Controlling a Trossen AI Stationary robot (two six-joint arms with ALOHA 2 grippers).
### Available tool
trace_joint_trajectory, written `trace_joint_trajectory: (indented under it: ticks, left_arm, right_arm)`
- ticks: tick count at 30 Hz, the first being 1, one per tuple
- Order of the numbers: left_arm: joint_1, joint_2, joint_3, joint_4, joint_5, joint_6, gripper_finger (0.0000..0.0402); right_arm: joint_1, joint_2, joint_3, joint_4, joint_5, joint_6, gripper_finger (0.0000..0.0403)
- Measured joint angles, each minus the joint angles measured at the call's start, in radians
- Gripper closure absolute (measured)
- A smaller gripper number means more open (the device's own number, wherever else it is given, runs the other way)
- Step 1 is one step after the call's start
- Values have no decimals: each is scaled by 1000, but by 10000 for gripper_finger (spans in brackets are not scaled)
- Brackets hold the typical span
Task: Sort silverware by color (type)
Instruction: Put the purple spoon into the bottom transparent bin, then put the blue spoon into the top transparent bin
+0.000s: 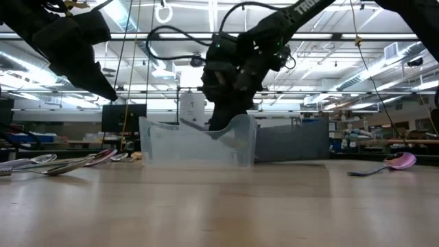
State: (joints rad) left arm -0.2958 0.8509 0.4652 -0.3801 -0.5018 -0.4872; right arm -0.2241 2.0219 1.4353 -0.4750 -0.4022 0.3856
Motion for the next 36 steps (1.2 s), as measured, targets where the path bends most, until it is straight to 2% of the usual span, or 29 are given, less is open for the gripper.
trace_joint_trajectory:
  ticks: [10, 24, 28, 33, 36]
  left_arm:
    - [1, 0, 0, 3, -2, 1, 233]
    - [1, 0, -1, 1, -2, 0, 233]
    - [1, 0, -1, 2, -1, -24, 233]
    - [1, 0, -1, 2, 4, -52, 233]
    - [1, 0, -1, 2, 36, -60, 233]
  right_arm:
    - [-1, 29, 1, -5, 11, -23, 347]
    - [-5, 24, 0, 0, -10, -44, 254]
    - [-6, -9, -3, -4, -6, -67, 249]
    - [6, -39, -2, 0, 49, -97, 252]
    - [15, -52, -2, 1, 46, -108, 252]
